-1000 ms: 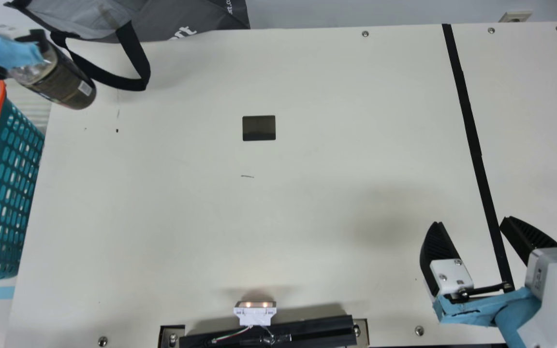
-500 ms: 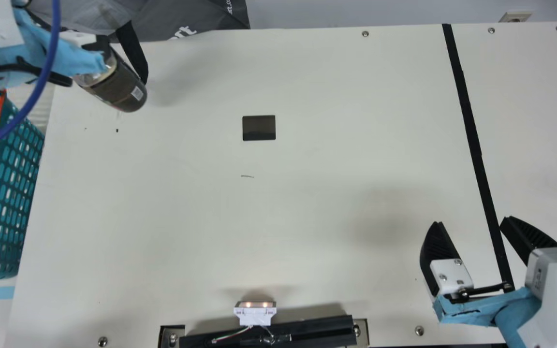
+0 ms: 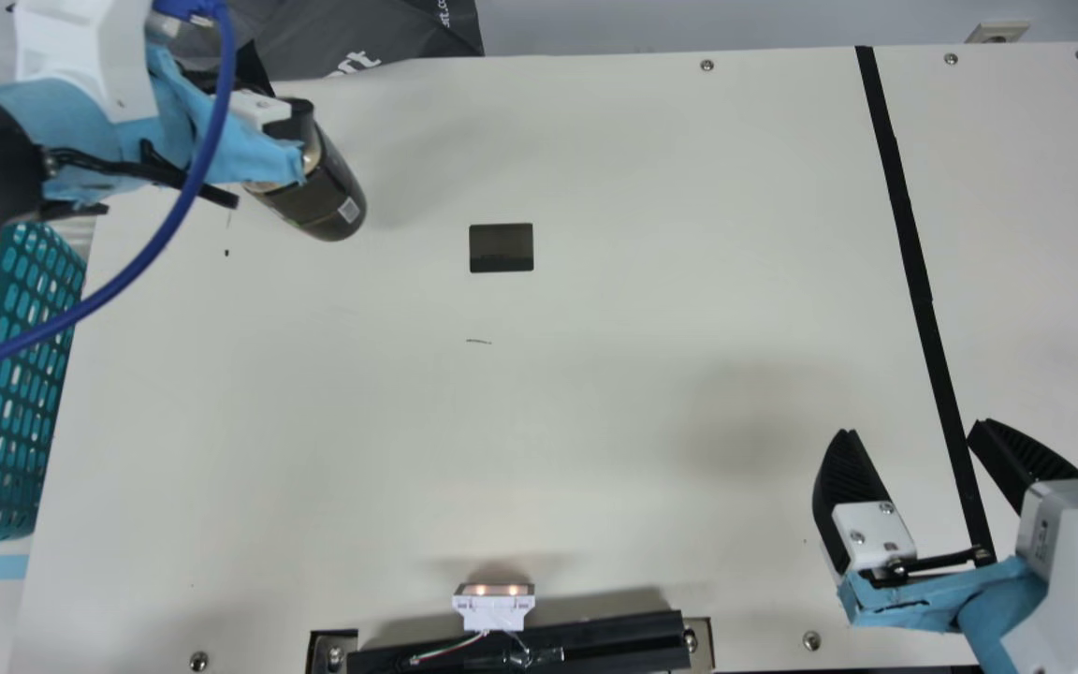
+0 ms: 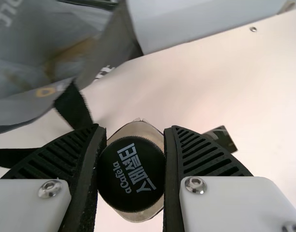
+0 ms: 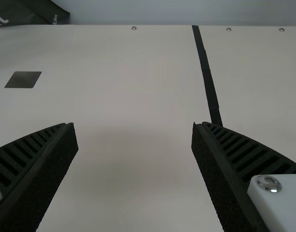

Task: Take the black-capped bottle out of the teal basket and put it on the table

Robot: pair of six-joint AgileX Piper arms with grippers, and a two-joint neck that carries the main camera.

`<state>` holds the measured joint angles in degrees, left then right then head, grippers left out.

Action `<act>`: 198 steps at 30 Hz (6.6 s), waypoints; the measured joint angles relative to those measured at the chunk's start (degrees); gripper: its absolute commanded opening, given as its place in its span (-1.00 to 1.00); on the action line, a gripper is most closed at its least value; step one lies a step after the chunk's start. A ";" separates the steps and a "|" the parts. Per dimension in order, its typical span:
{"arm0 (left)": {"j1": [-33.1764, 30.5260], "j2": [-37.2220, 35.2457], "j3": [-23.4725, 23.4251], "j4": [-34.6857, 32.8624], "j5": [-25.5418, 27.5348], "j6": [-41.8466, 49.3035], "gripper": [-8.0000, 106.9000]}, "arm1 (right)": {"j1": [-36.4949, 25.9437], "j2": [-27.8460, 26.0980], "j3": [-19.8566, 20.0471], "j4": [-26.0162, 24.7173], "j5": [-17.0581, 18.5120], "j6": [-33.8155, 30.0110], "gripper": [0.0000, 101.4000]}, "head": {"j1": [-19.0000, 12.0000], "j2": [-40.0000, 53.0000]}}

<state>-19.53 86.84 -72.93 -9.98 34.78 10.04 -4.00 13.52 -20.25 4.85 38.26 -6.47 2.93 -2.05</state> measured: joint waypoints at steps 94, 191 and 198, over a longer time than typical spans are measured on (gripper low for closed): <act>-24.40 -1.65 10.67 -3.07 -3.32 8.85 -0.86 | 0.00 0.00 0.00 -0.06 0.00 0.00 0.79 | 0.00 0.00; -6.39 -25.23 26.96 20.96 -10.25 -23.54 1.00 | 0.00 0.00 0.00 -0.06 0.00 0.00 0.79 | 0.00 0.00; -5.64 -27.84 29.32 24.84 -9.62 -28.26 1.00 | 0.00 0.00 0.00 -0.06 0.00 0.00 0.79 | 0.00 0.00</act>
<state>-25.17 59.00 -43.61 14.86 25.16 -18.22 -4.00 13.52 -20.25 4.79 38.25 -6.47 2.93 -2.05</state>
